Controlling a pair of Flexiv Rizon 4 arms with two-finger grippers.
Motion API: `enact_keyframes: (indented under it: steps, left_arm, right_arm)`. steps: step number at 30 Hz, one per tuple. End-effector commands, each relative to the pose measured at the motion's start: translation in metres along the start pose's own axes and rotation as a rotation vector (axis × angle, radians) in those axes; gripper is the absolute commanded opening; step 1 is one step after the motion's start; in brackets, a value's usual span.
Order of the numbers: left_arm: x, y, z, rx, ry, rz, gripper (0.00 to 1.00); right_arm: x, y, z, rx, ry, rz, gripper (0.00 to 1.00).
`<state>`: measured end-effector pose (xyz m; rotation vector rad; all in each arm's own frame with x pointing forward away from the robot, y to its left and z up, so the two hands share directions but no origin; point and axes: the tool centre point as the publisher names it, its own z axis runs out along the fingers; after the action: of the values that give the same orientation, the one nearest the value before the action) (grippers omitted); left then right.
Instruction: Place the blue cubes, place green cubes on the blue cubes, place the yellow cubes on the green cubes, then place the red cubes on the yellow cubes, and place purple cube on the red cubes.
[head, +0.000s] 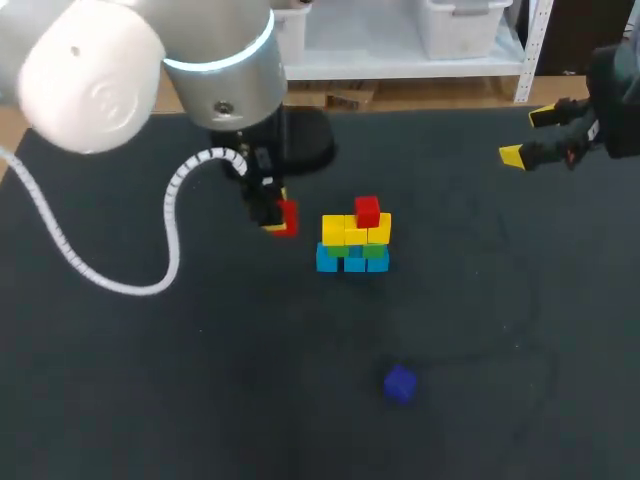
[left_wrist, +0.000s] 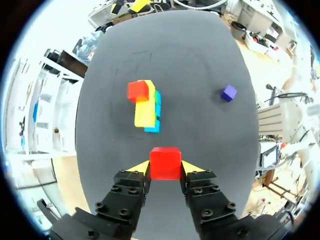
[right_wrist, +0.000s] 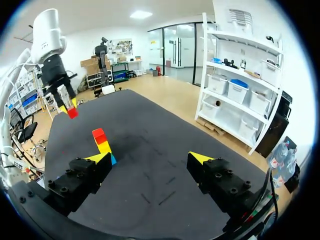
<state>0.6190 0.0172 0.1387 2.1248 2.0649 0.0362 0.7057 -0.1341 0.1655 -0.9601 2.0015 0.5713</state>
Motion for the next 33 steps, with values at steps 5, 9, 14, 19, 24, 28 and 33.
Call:
enact_keyframes:
  steps: [5,9,14,19,24,28,33]
  left_arm:
    - [-0.036,0.04,0.012,0.141,0.031,0.073,0.0]
    - [-0.043,0.041,0.019,0.184,0.008,0.058,0.0]
    - [-0.049,0.035,0.024,0.204,-0.014,0.046,0.0]
    - [-0.048,0.032,0.03,0.195,-0.031,-0.002,0.0]
    - [-0.046,0.035,0.031,0.165,-0.05,-0.047,0.0]
    - [-0.051,0.036,0.033,0.145,-0.038,-0.051,0.0]
    - [-0.055,0.038,0.039,0.152,-0.034,-0.037,0.0]
  right_arm:
    - [0.001,-0.001,0.001,-0.003,-0.005,-0.001,1.0]
    - [0.001,-0.001,0.001,-0.003,-0.005,-0.001,1.0]
    - [0.001,-0.001,0.001,-0.003,-0.005,-0.001,1.0]
    - [0.001,-0.001,0.001,-0.003,-0.005,-0.001,1.0]
    - [0.001,-0.001,0.001,-0.003,-0.005,-0.001,1.0]
    - [0.001,-0.001,0.001,-0.003,-0.005,-0.001,1.0]
    - [0.001,-0.001,0.001,-0.003,-0.005,-0.001,1.0]
